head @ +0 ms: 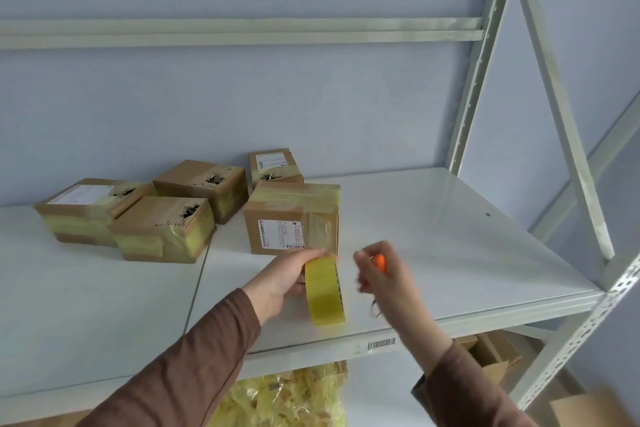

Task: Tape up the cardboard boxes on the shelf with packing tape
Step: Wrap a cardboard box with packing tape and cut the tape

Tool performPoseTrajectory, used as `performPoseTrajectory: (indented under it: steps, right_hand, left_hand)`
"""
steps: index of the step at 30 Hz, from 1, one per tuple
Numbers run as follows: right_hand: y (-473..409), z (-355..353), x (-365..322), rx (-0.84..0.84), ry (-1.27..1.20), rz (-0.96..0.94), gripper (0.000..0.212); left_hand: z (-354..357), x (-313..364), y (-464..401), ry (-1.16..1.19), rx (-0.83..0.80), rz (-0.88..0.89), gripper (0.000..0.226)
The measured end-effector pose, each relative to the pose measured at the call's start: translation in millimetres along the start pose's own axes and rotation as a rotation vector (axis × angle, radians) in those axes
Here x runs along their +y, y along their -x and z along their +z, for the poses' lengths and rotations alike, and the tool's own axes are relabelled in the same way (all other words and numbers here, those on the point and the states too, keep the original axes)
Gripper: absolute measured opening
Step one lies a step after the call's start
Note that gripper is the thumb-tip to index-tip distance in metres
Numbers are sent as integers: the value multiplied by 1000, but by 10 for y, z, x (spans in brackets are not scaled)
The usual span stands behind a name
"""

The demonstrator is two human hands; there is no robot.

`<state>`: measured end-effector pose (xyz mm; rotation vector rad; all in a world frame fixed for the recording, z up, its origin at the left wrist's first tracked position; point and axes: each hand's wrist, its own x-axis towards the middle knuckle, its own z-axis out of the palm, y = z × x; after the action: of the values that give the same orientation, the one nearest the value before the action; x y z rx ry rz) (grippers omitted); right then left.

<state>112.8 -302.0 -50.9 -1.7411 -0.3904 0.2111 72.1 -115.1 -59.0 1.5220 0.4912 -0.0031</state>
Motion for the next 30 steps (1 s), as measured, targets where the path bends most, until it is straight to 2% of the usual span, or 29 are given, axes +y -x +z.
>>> performPoseTrajectory:
  steps: [1,3,5,6,9,11,14,18,27,30]
  right_hand:
    - [-90,-62,-23,46,5,16,18]
    - [-251,-134,-83,12,73,52,31]
    - [-393,-151,-151,-70,260,17,29]
    - [-440,-148,-206,-108,330,-21,24]
    - [-540,-148,-363,-204,469,-199,9]
    - [-569,-155,-406,-210,656,-351,7]
    - [-588,-136,-406,-201,855,-537,17]
    - [-659,-92,-359,-288,1006,-694,21]
    - [-830,112,-296,-277,1370,-733,13]
    - [-898,176,-364,-266,1517,-756,17]
  left_hand:
    - [-2,3,11,28,0,-14,31]
    - [5,20,35,65,-37,-11,42]
    - [29,36,51,70,-81,1,65]
    - [44,49,56,63,-93,2,69]
    - [52,84,53,31,-101,17,40]
    - [24,86,47,28,-94,12,29]
    - [-2,69,42,26,-102,16,22]
    - [-33,53,21,31,-102,15,20]
    - [-37,57,-86,21,3,-27,24]
    - [-29,103,-140,-6,21,-37,29]
